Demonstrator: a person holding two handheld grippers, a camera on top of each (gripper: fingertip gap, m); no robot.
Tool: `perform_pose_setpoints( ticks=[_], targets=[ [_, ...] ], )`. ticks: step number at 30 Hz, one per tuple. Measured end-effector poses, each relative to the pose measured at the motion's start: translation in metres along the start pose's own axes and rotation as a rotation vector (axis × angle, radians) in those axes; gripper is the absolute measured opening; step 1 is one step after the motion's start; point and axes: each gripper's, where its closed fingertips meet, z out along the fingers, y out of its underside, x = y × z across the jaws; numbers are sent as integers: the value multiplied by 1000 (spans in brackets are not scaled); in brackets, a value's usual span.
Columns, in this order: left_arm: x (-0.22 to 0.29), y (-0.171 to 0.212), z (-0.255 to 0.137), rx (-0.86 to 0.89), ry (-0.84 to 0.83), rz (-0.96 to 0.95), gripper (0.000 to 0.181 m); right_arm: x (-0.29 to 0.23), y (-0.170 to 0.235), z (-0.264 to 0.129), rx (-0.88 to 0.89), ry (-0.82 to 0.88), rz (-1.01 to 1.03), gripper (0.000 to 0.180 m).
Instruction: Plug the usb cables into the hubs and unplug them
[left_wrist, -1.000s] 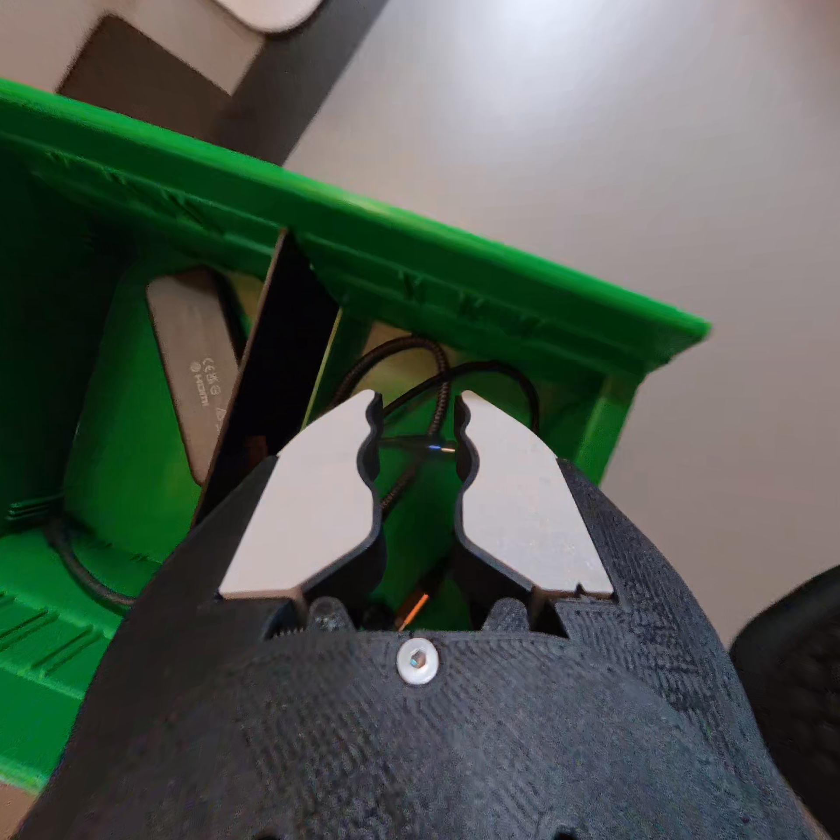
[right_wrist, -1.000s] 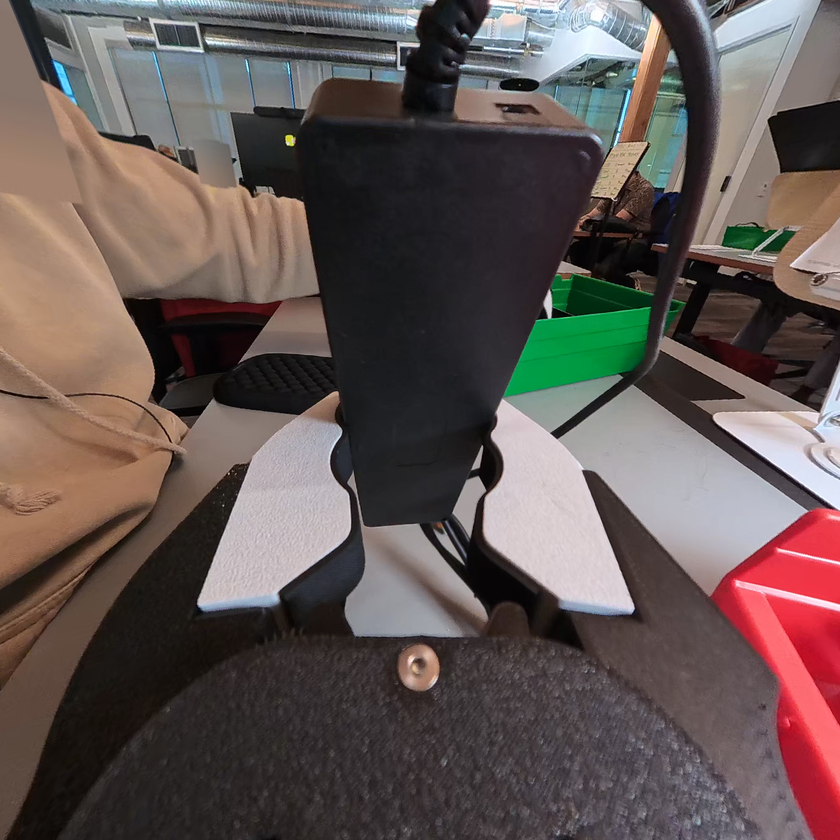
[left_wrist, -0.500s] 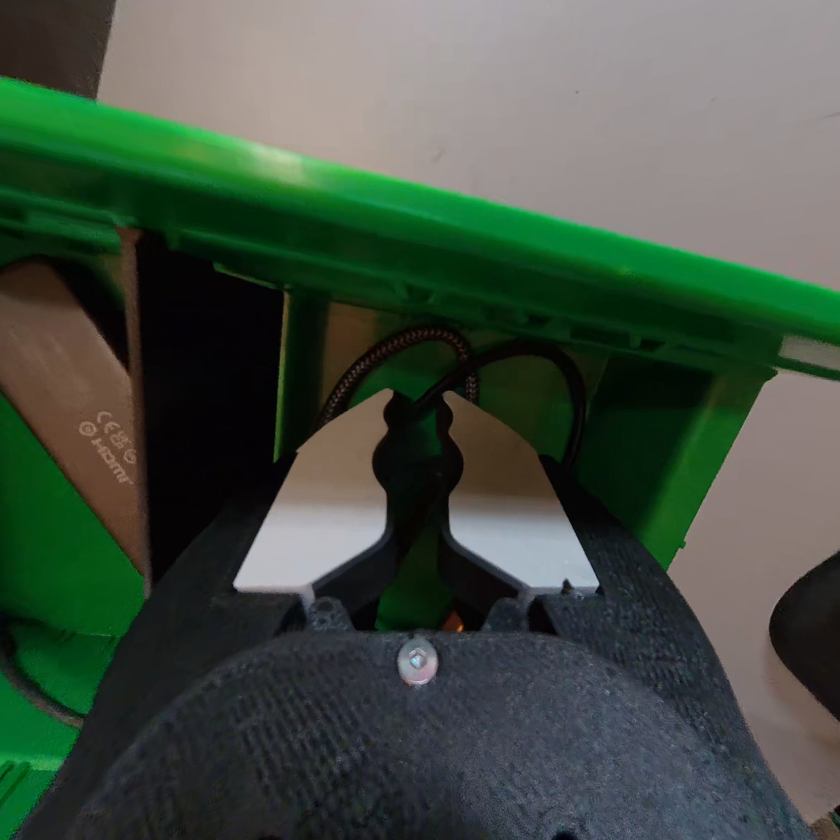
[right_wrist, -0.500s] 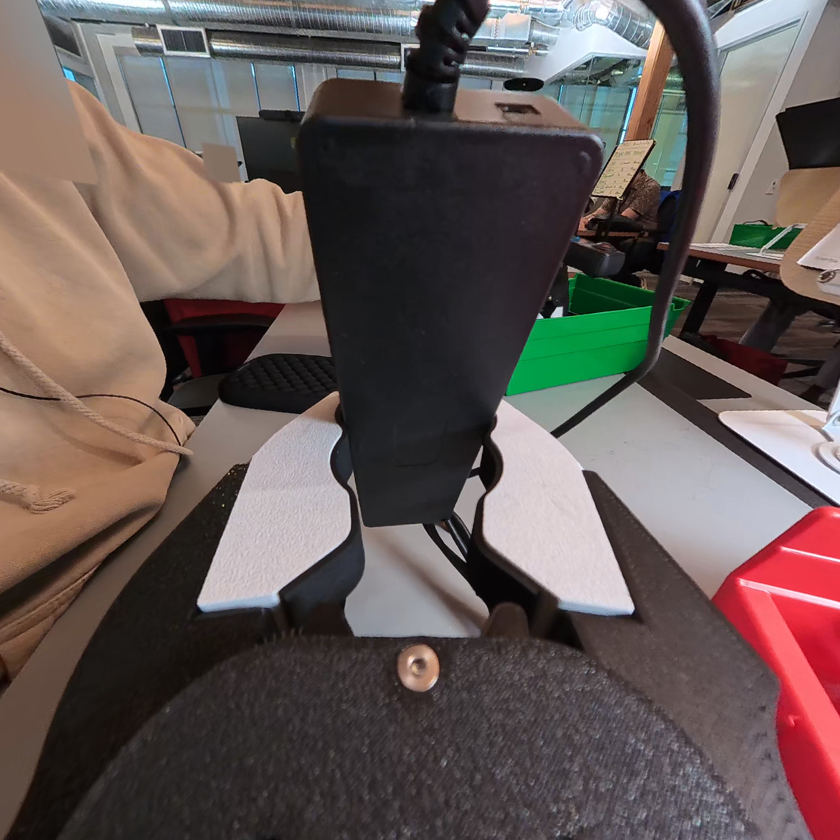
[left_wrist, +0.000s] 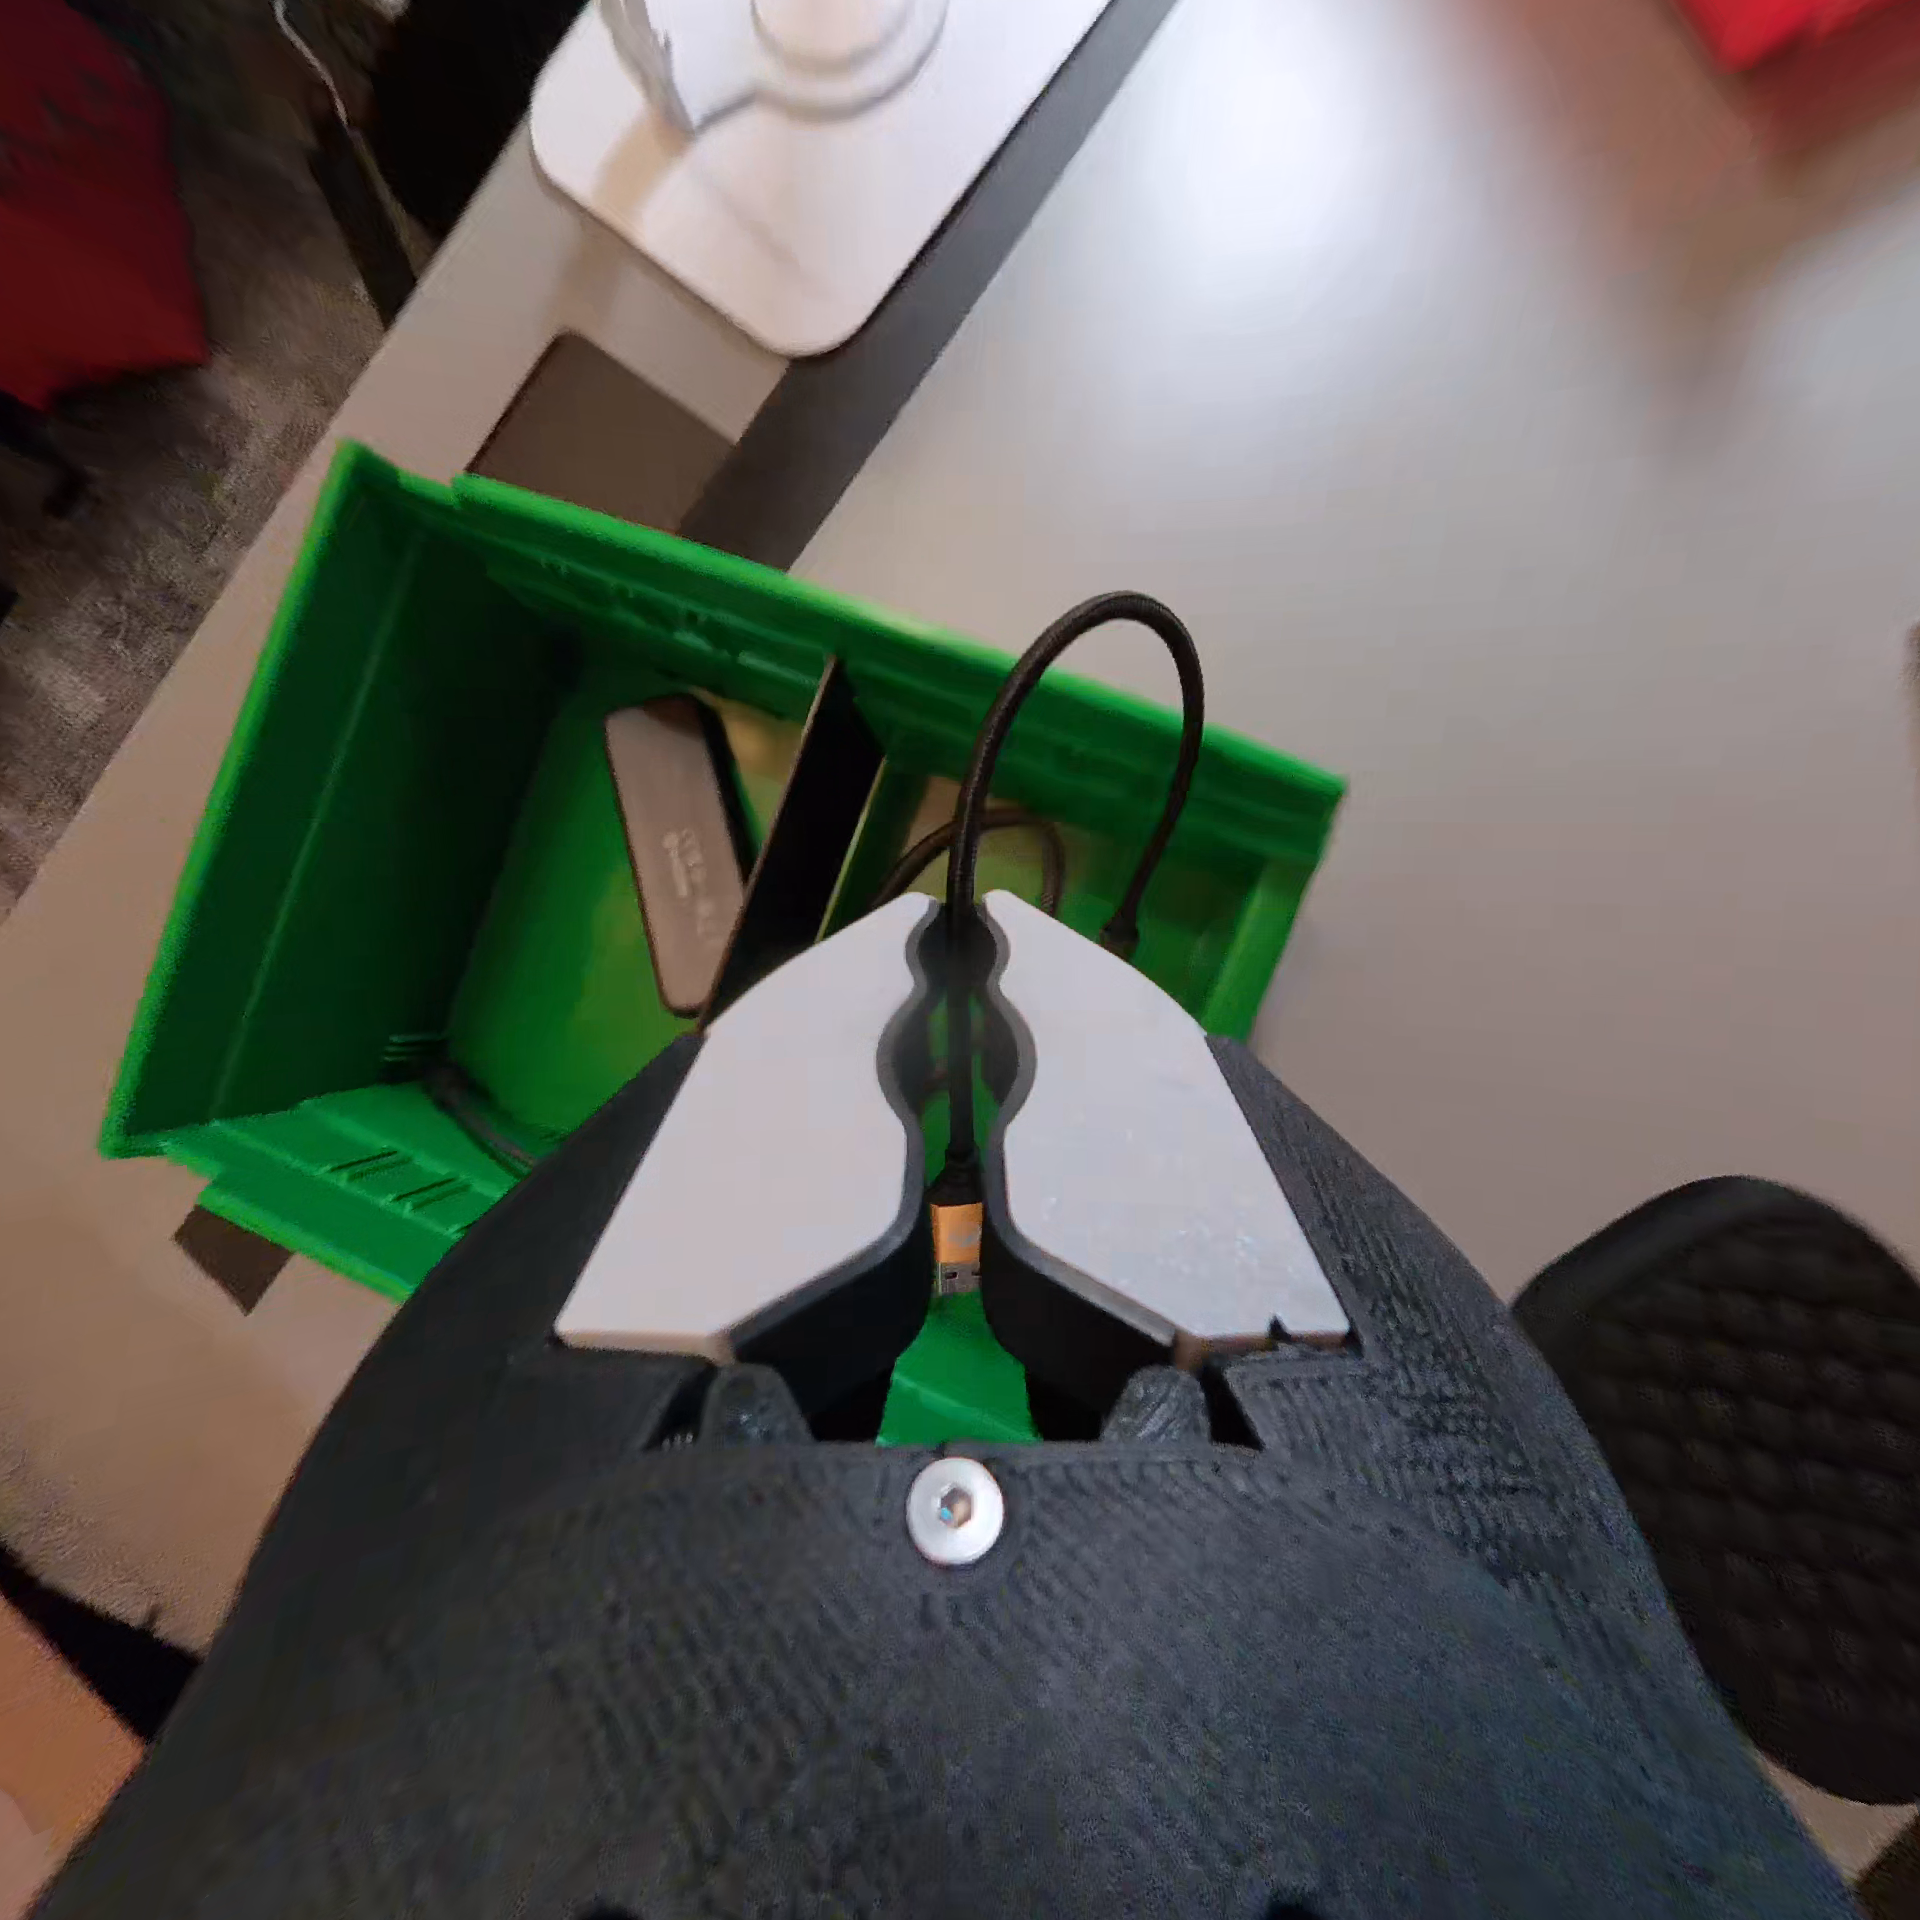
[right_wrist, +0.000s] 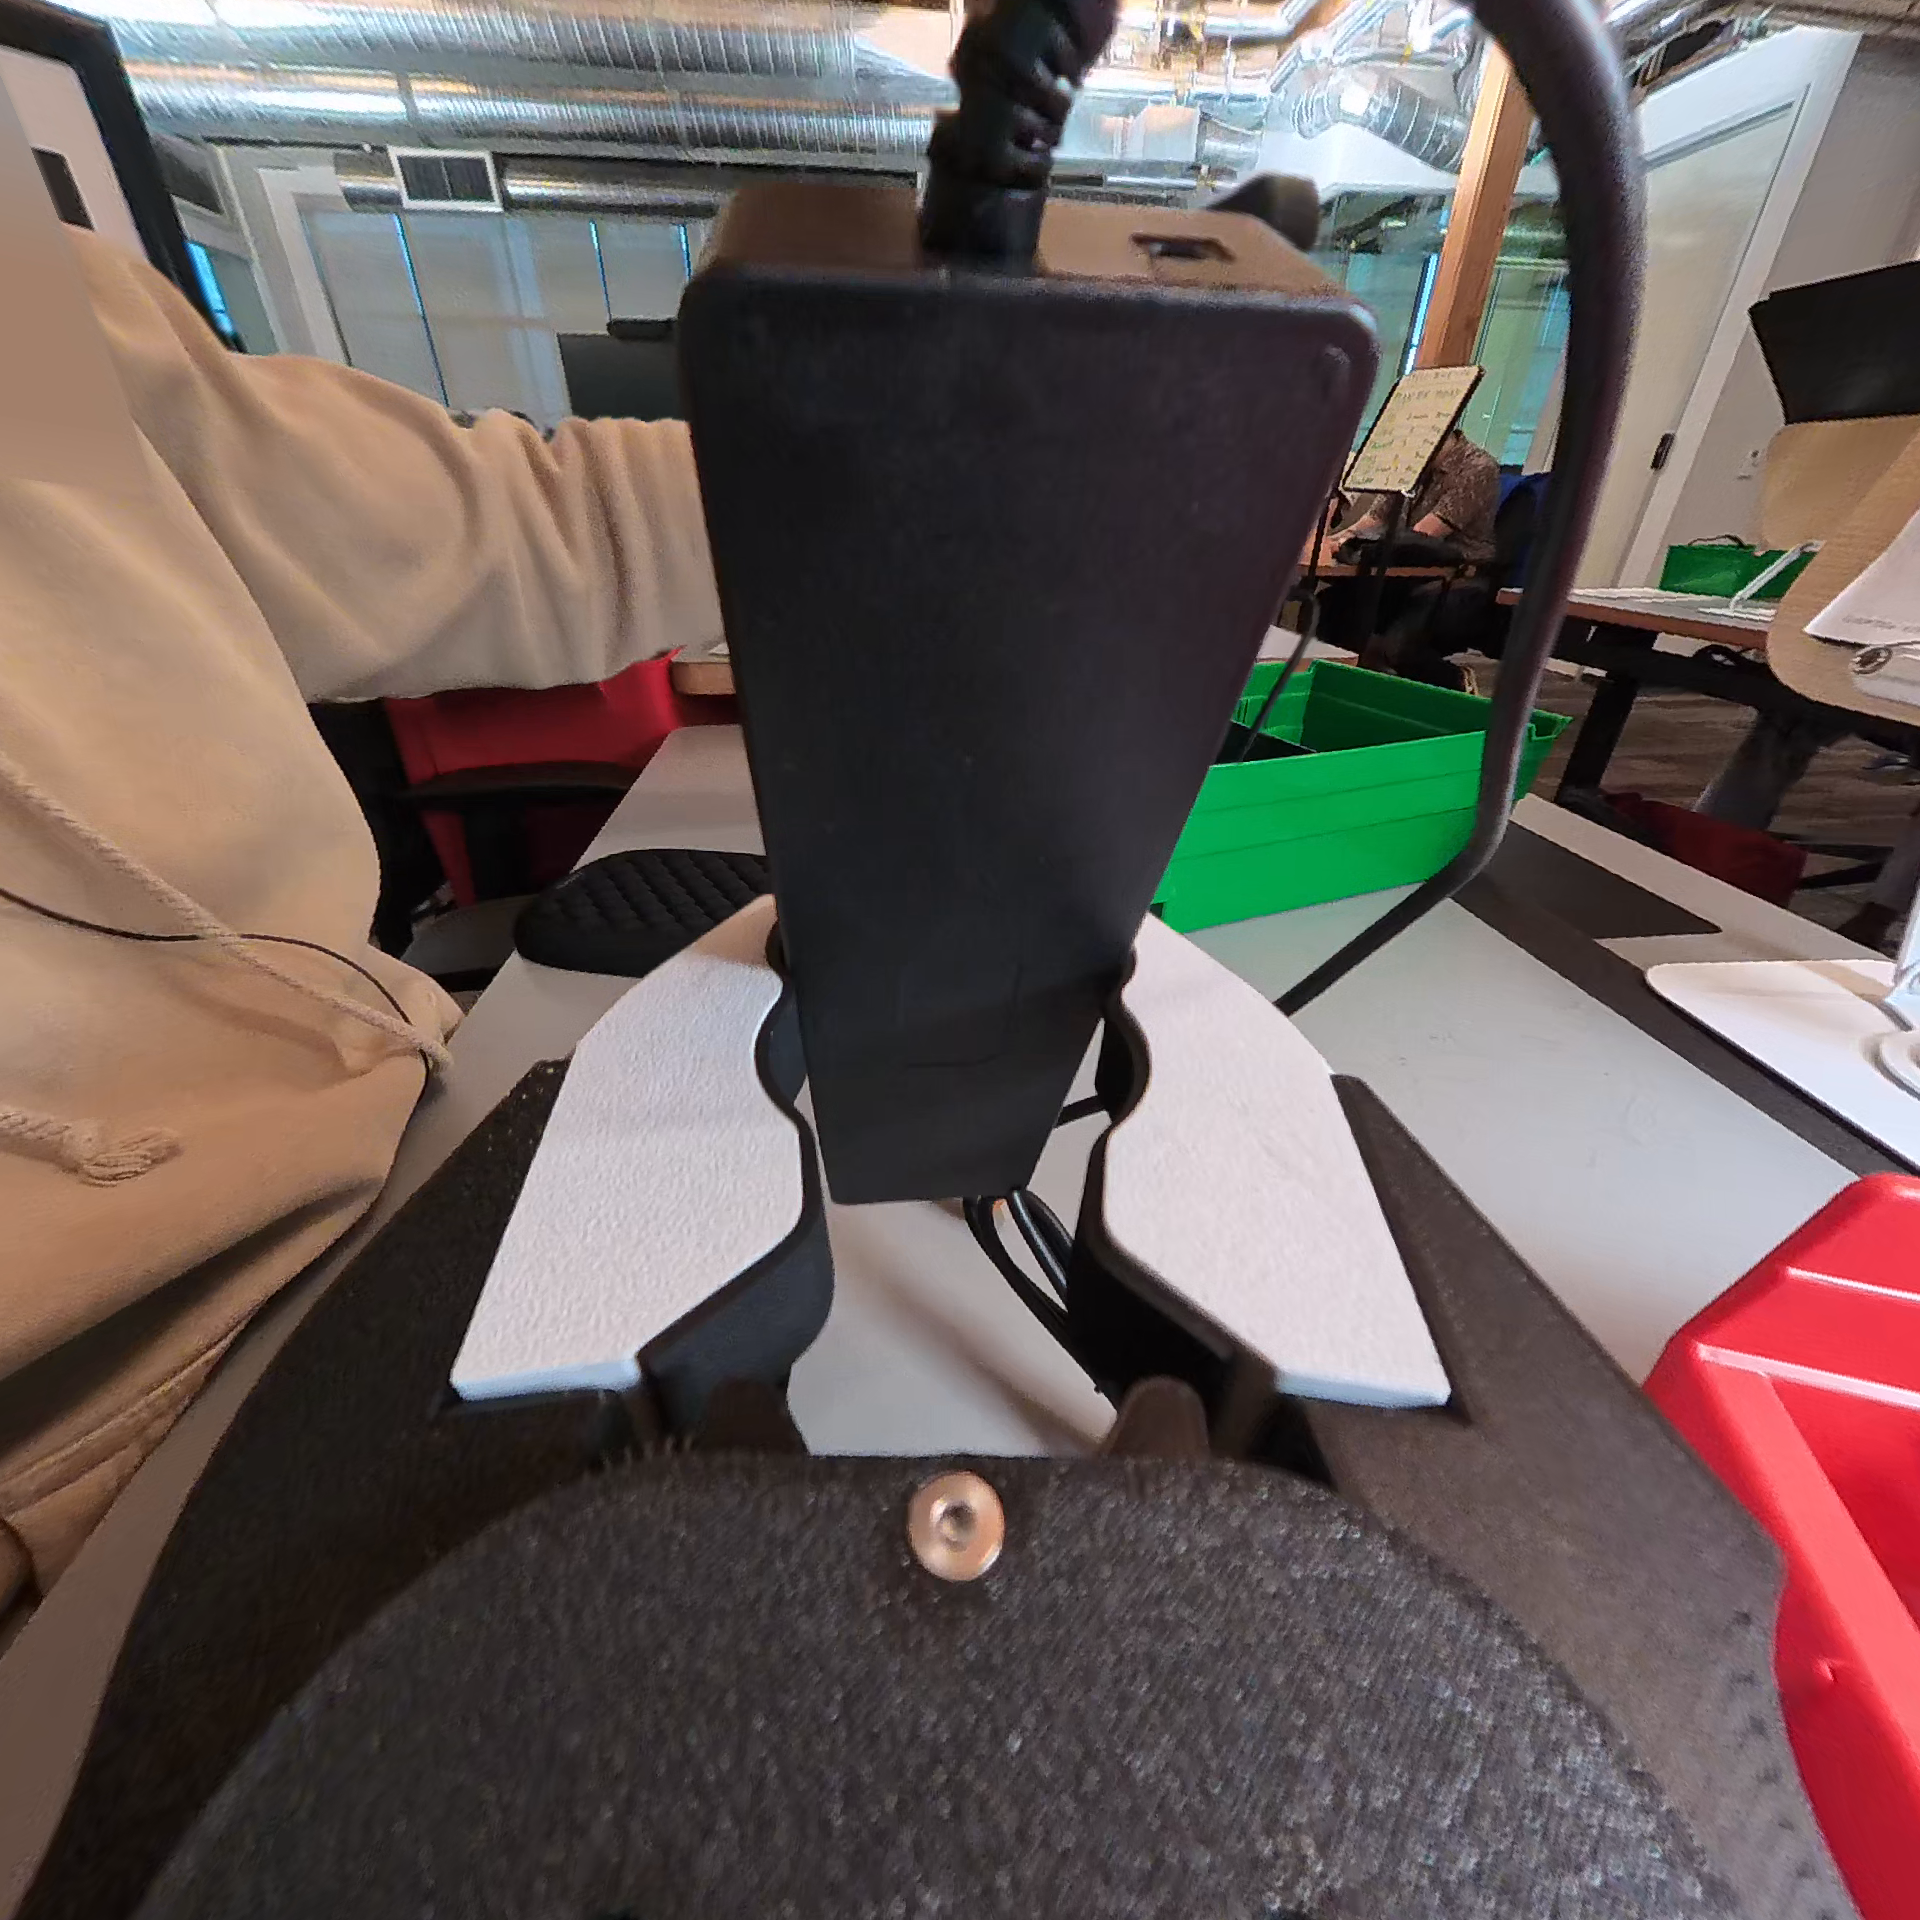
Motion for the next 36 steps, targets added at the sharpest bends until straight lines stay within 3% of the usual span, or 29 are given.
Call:
perform_pose_setpoints(
  ticks=[1, 7, 15, 20, 22, 28, 36],
  targets=[
    [7, -7, -7, 29, 14, -16, 4, 0, -1, 0, 5, 1, 2, 54],
    [80, -38, -17, 140, 224, -150, 4, 1, -9, -5, 47, -6, 18, 54],
    [212, -24, 65, 156, 644, -378, 4, 7, -21, -17, 109, 3, 38, 54],
    [223, -22, 89, 302, 704, -445, 10, 12, -23, -22, 122, 22, 44, 54],
    [221, -17, 85, 313, 666, -311, 13, 13, -24, -23, 125, 25, 46, 54],
    [222, 7, 81, 191, 420, 326, 17, 16, -23, -25, 131, 31, 57, 54],
    [248, 30, 87, 17, 468, 783, 27, 18, -27, -29, 153, 33, 69, 54]
  ],
)
